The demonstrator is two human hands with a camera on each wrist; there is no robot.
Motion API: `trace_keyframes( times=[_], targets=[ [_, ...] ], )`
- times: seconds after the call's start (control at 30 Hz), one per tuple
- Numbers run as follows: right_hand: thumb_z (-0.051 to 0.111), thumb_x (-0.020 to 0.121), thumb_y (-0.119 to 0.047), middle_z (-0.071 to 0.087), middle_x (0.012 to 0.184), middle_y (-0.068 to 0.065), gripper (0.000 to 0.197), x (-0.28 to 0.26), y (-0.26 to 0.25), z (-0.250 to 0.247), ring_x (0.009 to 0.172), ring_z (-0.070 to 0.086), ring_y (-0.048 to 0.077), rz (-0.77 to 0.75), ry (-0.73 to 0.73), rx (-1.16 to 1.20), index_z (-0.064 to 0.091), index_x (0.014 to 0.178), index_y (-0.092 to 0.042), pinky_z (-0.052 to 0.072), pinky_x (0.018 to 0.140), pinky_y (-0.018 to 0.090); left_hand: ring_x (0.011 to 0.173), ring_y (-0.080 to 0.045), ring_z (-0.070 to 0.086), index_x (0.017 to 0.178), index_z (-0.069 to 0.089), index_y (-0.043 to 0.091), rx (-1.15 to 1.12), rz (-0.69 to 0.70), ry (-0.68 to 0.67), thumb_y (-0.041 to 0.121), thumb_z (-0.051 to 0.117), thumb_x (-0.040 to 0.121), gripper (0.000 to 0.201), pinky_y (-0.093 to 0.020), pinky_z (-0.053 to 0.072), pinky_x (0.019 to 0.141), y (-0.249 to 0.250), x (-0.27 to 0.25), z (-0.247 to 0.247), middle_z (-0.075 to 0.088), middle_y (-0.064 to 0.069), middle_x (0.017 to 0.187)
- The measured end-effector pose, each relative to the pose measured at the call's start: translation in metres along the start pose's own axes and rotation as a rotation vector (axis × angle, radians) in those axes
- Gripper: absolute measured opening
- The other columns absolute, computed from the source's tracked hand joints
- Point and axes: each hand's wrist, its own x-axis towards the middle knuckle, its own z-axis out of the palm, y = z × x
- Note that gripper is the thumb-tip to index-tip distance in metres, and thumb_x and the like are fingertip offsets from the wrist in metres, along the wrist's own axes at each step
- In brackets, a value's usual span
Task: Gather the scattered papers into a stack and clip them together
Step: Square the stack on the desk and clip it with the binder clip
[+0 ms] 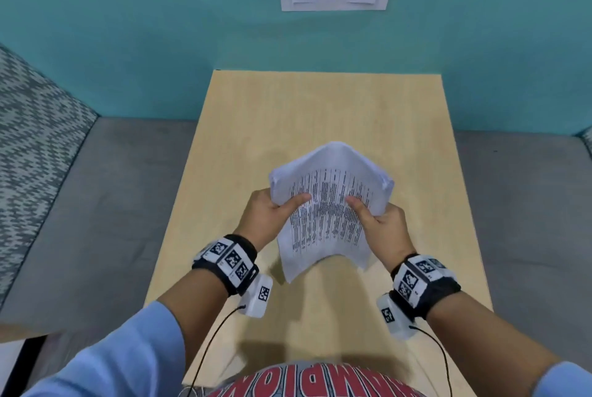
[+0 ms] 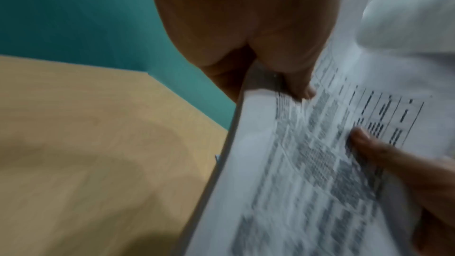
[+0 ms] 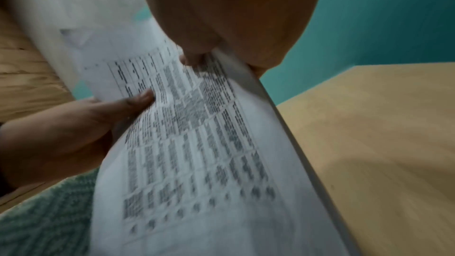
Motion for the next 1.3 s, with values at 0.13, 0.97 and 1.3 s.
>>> trace_keyframes(
  times=[0.13,0.97,1.3],
  targets=[
    [0.08,0.082,-0.052,0.083,0.102,0.007,0.042,0.015,-0.014,-0.009,0.098,0.079,0.027,0.048,-0.226,0.052,0.081,0.101,-0.015,0.062,0.093,0.048,0.102,-0.023,0.079,0.107,0.079,0.014,0.032,-0.007,-0.186,0.057,0.085,0.082,0.05,-0.043,0.06,0.099,0.01,0.01,-0.03,0.083,-0.007,0.111],
    [0.062,0.101,-0.04,0.069,0.131,0.02,0.059,0.207,0.002,0.067,0.121,0.065,0.039,0.095,-0.028,-0.587,0.051,0.145,-0.002,0.051,0.098,0.042,0.055,-0.016,0.04,0.059,0.041,0.021,0.033,-0.232,-0.154,0.052,0.074,0.095,0.058,-0.028,0.03,0.057,-0.061,-0.02,-0.105,0.039,0.003,0.058],
    [0.056,0.098,-0.022,0.068,0.093,0.02,0.026,0.225,0.008,0.104,0.076,0.057,0.033,0.186,0.087,-0.558,0.071,0.105,-0.002,0.045,0.069,0.034,0.056,-0.018,0.035,0.061,0.035,0.012,0.089,-0.219,-0.065,0.055,0.073,0.094,0.066,-0.031,0.026,0.057,-0.076,-0.06,-0.135,0.034,-0.002,0.06]
  ],
)
